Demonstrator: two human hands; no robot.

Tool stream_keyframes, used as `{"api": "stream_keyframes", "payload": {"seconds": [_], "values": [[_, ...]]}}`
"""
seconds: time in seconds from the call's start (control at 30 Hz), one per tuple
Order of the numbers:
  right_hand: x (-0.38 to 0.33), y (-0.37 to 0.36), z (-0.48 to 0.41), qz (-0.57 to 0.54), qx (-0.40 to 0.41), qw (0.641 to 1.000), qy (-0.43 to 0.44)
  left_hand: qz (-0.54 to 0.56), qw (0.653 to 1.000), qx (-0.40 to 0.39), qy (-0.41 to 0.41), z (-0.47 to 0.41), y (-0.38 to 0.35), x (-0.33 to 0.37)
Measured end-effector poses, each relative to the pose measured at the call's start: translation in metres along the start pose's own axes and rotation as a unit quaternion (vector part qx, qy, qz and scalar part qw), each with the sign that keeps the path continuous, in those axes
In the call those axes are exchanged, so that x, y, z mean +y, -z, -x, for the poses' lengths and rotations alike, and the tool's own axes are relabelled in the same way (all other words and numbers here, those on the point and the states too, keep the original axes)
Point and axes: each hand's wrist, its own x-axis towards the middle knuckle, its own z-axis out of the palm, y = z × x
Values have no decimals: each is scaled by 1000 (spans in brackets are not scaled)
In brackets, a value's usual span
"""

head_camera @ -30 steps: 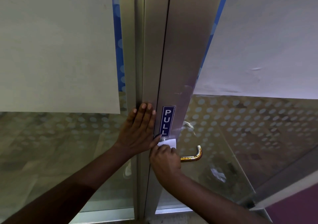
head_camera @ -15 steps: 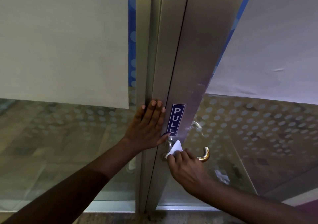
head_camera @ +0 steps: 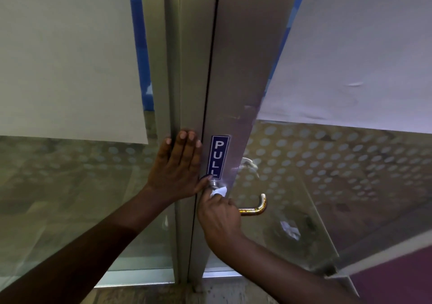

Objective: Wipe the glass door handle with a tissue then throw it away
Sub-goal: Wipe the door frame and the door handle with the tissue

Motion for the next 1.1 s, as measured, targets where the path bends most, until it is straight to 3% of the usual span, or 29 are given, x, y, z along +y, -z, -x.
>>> {"api": "stream_keyframes", "payload": {"seconds": [0.17,0.43,1.1], "values": [[17,-5,9,-54,5,998,45,-2,1000,-3,2,-1,1,0],[53,-24,25,-43,113,982,144,1,1000,-9,7,1,-2,-1],[156,-54,29,-94,175,924,328,-26,1000,-9,4,-2,1,-1]]}}
